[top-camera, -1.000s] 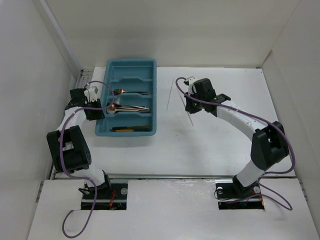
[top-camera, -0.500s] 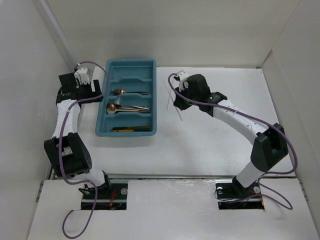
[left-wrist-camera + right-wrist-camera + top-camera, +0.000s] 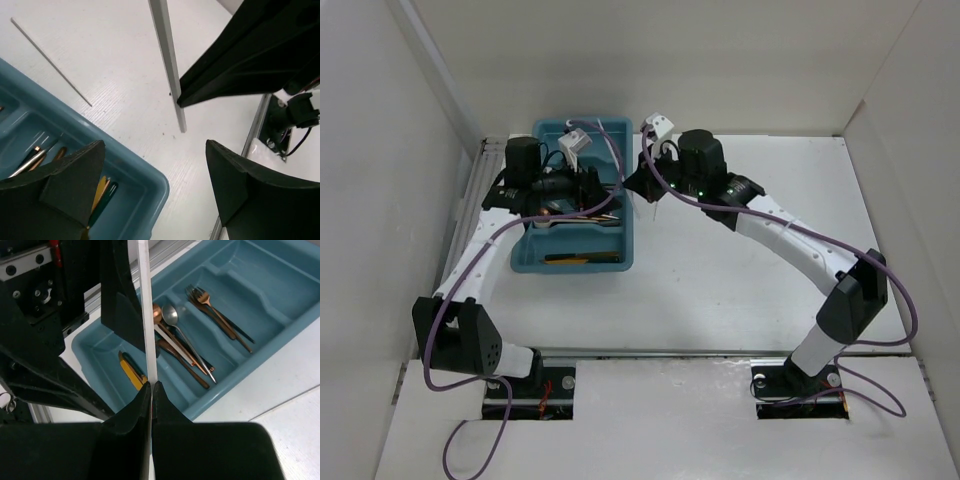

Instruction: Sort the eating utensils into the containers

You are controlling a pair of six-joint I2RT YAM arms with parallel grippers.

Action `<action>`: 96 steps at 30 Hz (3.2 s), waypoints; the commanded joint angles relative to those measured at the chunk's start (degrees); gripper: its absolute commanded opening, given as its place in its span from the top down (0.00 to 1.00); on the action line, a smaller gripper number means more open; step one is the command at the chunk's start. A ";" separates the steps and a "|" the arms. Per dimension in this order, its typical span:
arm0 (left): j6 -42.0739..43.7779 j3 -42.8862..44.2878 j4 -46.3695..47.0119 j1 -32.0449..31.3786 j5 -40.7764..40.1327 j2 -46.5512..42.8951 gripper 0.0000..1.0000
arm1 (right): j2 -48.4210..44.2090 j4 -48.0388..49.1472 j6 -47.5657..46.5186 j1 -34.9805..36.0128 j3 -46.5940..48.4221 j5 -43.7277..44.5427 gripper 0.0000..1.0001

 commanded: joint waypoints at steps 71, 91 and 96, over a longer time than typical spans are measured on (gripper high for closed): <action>22.76 -0.45 1.12 -10.12 -28.23 21.85 0.52 | -17.02 -0.63 1.32 -8.86 -12.57 2.89 0.90; 23.28 15.59 -14.84 -7.83 -20.94 17.46 1.00 | -15.18 -3.01 -0.88 -10.54 -8.53 0.43 0.90; 25.40 23.55 -9.80 -6.69 -29.87 18.86 1.00 | -12.81 -4.06 -2.72 -12.21 -5.53 -3.61 0.91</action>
